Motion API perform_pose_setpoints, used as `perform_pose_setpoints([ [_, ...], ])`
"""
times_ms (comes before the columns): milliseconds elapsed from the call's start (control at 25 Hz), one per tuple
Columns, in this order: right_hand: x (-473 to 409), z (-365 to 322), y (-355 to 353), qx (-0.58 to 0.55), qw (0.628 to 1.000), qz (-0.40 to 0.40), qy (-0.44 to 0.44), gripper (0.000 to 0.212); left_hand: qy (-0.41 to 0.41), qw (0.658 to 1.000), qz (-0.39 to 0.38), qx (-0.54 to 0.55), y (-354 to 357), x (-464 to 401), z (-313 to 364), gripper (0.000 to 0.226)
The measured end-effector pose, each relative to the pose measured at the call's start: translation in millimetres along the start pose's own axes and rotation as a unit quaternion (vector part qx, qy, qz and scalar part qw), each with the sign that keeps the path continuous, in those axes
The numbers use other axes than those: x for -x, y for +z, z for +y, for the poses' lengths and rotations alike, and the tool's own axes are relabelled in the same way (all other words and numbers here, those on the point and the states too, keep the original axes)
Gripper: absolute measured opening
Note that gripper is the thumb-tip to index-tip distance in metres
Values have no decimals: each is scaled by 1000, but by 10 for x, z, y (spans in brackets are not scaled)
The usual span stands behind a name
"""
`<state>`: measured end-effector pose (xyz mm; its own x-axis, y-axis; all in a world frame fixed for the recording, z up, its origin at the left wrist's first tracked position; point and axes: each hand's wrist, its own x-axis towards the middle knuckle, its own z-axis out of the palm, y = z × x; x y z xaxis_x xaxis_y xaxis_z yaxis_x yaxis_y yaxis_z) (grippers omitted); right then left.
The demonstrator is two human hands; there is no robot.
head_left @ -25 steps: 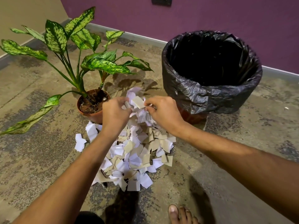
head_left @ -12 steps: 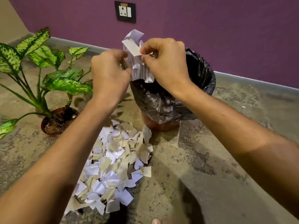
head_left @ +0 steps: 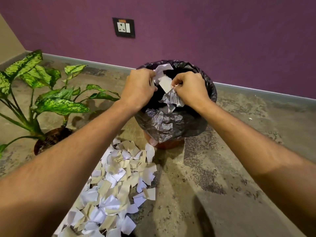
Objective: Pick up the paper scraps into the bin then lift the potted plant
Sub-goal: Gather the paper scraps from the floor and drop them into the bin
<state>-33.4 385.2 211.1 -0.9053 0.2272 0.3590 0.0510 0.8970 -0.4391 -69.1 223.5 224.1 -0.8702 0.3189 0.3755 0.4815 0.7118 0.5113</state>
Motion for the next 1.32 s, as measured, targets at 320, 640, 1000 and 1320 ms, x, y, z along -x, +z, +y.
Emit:
perform_pose_setpoints([
  [320,-4,25,19,-2,1000,-2,7,33,66,997,-50,9,31,6,-115,50],
  [640,-19,-73,58,-20,999,-25,-7,22,103,994,-10,38,-115,515,-279,41],
  [1000,259,-1015,69,-101,979,25,-177,19,30,999,-8,27,-133,1709,-1077,26],
  [1320,1203,-1301,998,-4,872,-305,-382,21,-201,944,-250,-78,9,2504,-1854,51],
])
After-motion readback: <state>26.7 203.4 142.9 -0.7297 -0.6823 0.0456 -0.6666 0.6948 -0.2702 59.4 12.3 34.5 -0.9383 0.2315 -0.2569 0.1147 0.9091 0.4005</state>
